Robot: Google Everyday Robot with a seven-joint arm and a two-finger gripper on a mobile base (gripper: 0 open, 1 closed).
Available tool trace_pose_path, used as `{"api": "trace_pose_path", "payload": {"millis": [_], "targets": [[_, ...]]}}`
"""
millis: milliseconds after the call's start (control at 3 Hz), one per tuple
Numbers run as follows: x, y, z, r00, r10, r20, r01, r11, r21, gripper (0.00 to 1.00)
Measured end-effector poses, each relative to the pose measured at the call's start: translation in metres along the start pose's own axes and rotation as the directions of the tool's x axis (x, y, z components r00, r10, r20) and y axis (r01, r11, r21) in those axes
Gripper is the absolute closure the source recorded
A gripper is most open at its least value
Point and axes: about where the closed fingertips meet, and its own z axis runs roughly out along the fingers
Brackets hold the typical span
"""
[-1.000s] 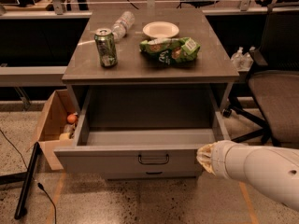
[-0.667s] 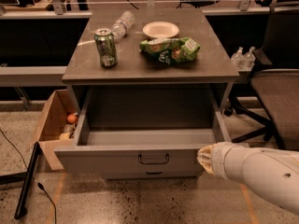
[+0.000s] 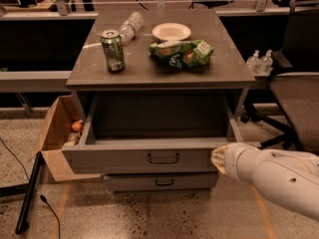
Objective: Close top drawer
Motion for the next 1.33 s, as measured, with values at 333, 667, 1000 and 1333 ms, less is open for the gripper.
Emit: {"api": "trace_pose_path", "payload": {"millis": [333,667,1000,1333], "targets": [[0.011,-0.022,0.017,1.0,-0.019,-0.007,0.02,0.9989,0.042,1.0],[0.021,-0.044,0.037,1.0,-0.026,-0.012,0.027,0.997,0.072,1.0],[0.029,-0.076,0.068,0.999,-0.034,-0.014,0.035,0.9928,0.114,1.0],[0.024,-0.096,0.097,0.999,-0.044,-0.007,0.044,0.9905,0.131,1.0]]}}
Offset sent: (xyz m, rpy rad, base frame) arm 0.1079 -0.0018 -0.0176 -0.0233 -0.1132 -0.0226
